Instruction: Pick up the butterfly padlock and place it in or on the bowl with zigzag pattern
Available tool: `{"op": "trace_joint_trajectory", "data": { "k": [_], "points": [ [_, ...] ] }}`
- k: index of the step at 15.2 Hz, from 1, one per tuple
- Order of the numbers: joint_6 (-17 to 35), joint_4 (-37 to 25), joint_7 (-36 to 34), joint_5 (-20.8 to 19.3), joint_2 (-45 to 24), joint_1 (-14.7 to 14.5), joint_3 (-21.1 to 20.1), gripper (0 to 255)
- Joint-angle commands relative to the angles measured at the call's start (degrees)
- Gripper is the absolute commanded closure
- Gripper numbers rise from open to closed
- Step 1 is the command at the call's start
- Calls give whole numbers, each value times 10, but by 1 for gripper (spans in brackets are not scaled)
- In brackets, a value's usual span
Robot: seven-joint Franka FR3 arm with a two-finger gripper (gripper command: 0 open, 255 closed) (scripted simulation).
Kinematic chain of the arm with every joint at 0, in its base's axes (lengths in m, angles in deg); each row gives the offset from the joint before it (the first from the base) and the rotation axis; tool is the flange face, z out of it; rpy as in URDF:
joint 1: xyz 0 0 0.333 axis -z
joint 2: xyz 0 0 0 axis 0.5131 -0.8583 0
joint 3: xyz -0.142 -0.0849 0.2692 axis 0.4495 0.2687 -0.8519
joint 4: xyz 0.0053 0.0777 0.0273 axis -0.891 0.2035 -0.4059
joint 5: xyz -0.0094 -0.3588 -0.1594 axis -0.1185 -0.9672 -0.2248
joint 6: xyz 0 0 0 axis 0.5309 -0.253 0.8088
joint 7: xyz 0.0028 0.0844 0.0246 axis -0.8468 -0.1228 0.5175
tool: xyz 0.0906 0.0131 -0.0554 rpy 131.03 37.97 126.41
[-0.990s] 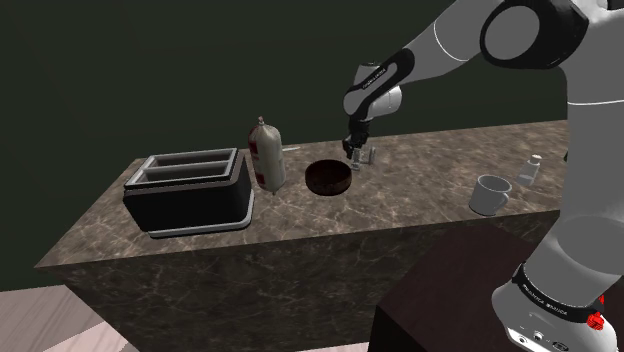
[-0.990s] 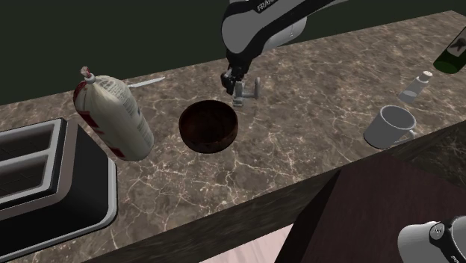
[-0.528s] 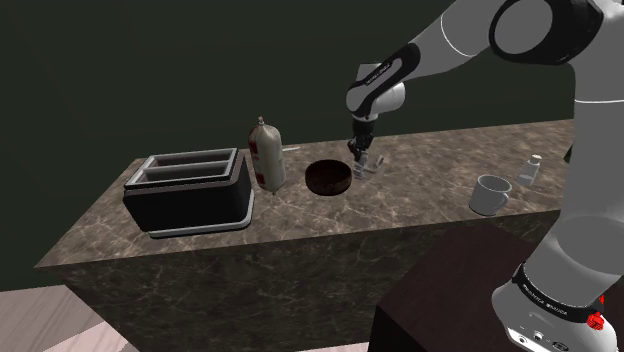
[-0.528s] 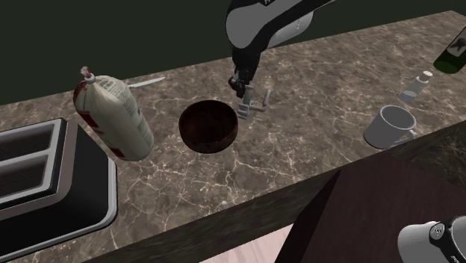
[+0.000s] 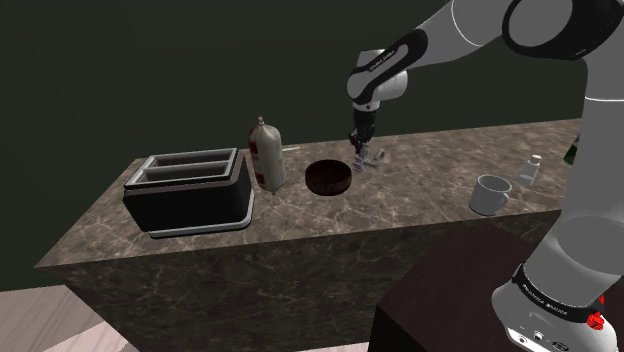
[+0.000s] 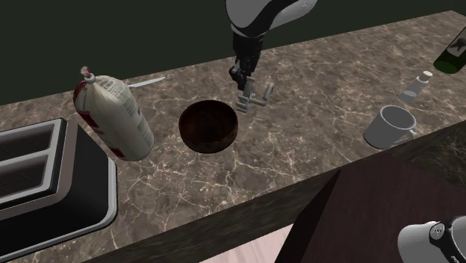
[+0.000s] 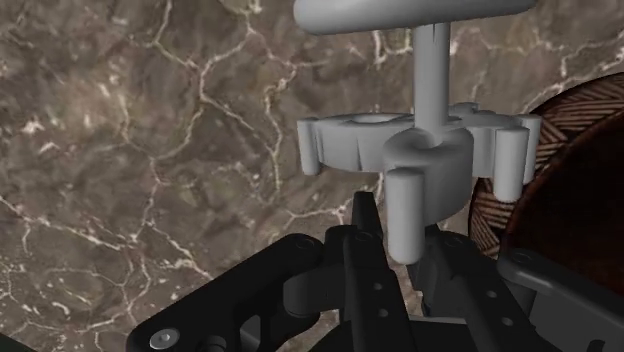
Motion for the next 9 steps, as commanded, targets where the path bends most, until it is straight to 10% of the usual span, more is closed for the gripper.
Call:
{"op": "trace_joint_trajectory", "data": {
  "k": [1,9],
  "points": [
    [-14,-5,-2,-2,9,-1,1,255],
    [-67,-31,-9,-9,37,-2,3,255]
  ]
}}
